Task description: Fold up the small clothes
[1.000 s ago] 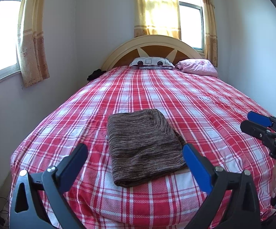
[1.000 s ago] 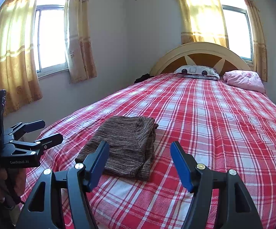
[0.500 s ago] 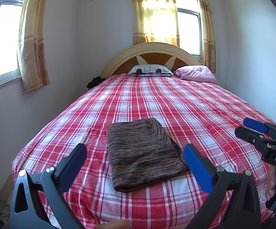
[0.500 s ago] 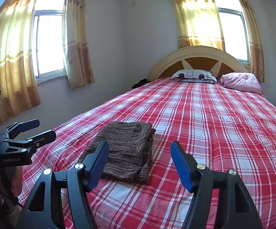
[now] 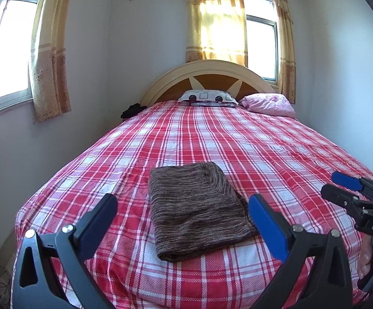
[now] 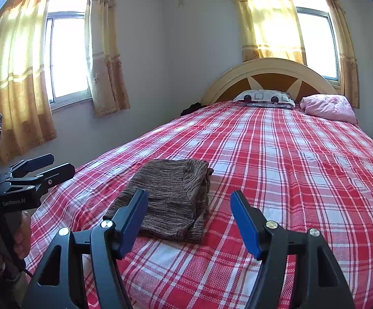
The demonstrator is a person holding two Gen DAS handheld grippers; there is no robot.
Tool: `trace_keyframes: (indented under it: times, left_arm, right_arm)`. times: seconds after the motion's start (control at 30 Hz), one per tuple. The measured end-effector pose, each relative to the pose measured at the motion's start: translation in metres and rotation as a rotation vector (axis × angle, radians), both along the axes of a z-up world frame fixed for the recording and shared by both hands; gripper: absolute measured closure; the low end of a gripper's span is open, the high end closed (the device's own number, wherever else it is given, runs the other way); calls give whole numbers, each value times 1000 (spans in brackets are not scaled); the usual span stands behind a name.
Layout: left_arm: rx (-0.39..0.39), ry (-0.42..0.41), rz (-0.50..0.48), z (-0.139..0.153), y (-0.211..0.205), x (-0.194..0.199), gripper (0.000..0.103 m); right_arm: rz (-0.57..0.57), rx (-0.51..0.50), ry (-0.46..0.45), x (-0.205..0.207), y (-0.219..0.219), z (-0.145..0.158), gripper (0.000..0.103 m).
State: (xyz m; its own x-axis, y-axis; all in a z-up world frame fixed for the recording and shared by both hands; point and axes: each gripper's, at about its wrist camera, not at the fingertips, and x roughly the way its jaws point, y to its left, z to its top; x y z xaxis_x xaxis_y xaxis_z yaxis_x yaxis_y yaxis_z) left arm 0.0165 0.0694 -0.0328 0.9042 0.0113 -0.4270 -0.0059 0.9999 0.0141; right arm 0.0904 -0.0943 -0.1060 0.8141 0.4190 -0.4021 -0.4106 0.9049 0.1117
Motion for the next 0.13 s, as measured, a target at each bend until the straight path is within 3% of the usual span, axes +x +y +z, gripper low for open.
trace_keyframes:
  times: [0.13]
  left_arm:
    - [9, 4, 2, -3, 1, 2, 0]
  right_arm:
    - [1, -4, 11, 1, -1, -4, 35]
